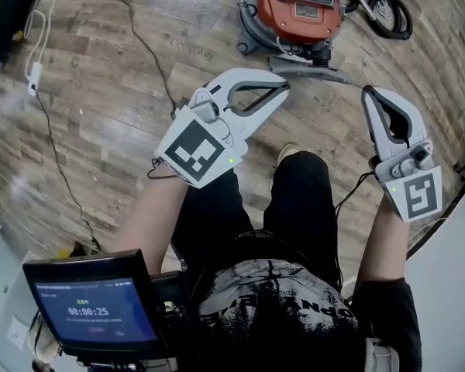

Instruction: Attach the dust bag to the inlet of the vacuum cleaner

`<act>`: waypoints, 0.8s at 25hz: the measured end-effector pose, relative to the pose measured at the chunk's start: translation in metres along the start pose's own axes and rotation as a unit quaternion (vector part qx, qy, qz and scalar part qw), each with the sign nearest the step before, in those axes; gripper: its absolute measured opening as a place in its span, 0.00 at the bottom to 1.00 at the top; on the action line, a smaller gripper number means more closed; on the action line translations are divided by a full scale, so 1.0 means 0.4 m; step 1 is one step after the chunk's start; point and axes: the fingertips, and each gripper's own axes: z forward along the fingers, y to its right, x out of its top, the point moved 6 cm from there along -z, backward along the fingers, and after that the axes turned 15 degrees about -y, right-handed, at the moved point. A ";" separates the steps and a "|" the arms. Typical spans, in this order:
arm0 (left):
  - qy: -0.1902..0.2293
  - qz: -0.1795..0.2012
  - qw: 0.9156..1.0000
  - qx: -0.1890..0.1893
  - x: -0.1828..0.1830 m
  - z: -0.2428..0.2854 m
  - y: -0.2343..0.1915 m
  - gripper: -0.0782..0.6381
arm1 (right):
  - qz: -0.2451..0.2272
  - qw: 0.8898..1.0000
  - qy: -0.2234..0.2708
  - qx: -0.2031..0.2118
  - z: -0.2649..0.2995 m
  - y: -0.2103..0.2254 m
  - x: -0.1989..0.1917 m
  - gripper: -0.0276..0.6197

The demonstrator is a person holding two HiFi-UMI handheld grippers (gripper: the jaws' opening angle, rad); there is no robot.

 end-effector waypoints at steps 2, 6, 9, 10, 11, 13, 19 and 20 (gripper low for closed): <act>0.005 -0.012 1.000 0.001 0.075 -0.070 0.024 0.12 | 0.003 1.000 0.006 0.008 -0.060 -0.003 0.079 0.05; 0.009 -0.010 1.000 0.010 0.238 -0.213 0.058 0.12 | 0.013 0.999 0.027 0.015 -0.185 -0.019 0.247 0.05; 0.020 -0.007 1.000 0.017 0.347 -0.300 0.064 0.12 | 0.020 0.999 0.042 0.012 -0.266 -0.020 0.341 0.05; 0.023 -0.002 1.000 0.020 0.374 -0.318 0.061 0.12 | 0.019 0.999 0.050 0.010 -0.282 -0.016 0.362 0.05; 0.023 0.006 0.999 0.023 0.399 -0.336 0.060 0.12 | 0.019 0.998 0.059 0.008 -0.296 -0.015 0.383 0.05; 0.030 0.011 0.999 0.021 0.452 -0.388 0.077 0.12 | 0.022 0.997 0.073 0.007 -0.339 -0.030 0.437 0.05; 0.093 0.024 0.995 0.015 0.604 -0.588 0.098 0.12 | -0.001 0.994 0.108 -0.017 -0.457 -0.109 0.666 0.05; 0.102 0.020 0.995 0.012 0.606 -0.608 0.098 0.12 | -0.006 0.993 0.113 -0.018 -0.458 -0.125 0.683 0.05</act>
